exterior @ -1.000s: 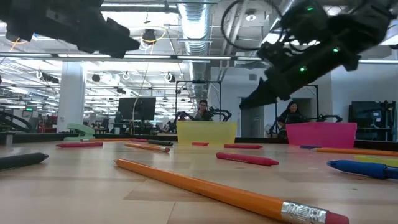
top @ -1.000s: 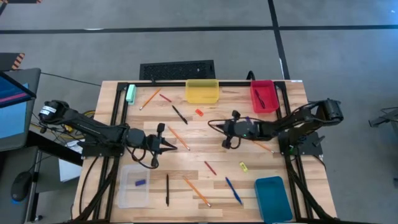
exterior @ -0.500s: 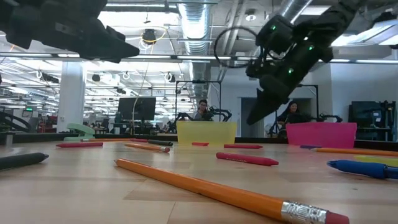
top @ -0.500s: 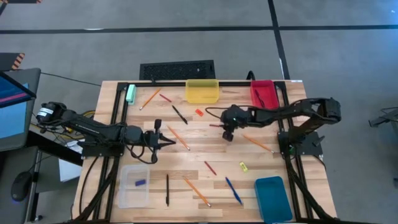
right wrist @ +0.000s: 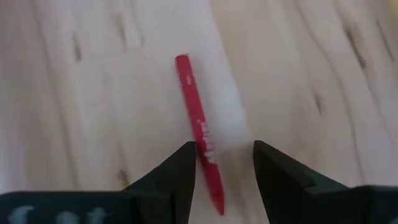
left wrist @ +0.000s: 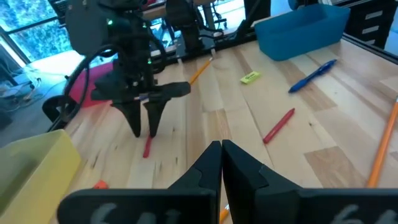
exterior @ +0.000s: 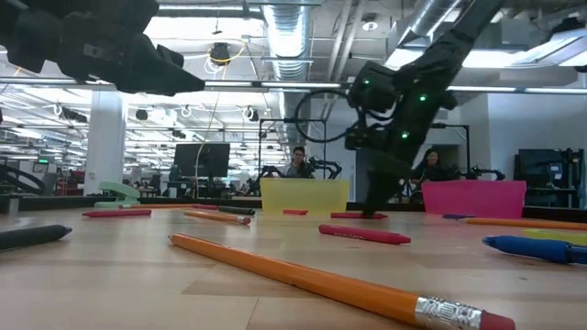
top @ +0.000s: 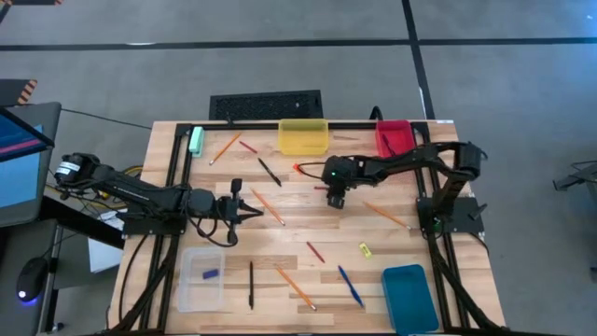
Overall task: Sort crayons/erasers/pens/pencils in bins
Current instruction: Put the red crayon into the blue bin
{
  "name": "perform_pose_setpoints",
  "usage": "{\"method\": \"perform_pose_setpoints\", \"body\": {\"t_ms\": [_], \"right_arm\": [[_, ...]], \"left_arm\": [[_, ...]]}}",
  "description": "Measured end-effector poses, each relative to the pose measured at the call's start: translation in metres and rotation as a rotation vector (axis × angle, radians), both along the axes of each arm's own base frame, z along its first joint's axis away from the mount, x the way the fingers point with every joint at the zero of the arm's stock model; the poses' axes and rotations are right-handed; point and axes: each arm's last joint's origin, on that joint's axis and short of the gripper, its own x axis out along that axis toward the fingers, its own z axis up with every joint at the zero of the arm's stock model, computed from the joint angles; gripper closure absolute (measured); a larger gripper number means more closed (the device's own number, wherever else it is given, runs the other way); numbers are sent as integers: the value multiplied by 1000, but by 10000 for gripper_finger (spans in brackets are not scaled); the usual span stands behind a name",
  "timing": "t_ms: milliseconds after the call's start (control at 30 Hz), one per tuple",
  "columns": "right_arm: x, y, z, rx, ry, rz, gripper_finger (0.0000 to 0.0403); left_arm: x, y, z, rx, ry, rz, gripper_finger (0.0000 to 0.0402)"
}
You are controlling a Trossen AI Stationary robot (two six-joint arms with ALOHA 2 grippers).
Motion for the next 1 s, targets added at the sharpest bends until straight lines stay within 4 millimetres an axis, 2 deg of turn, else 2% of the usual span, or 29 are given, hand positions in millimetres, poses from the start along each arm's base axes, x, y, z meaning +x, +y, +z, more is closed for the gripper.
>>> {"method": "perform_pose_setpoints", "body": {"t_ms": [200,567,733,1000], "right_arm": [[6,-2,-7,27,103,17,263],[5,-2,-7,66,134,-12,330],[5,1,-8,59,141,-6,332],[5,2,-8,57,147,-12,306]], "left_arm": [[0,0,0,-6,4,1,397],[-1,0,-2,-28,20,2,397],[-1,-2,-2,-37,29,-39,397],[-1,-2,-2,-39,29,-42,397]]}}
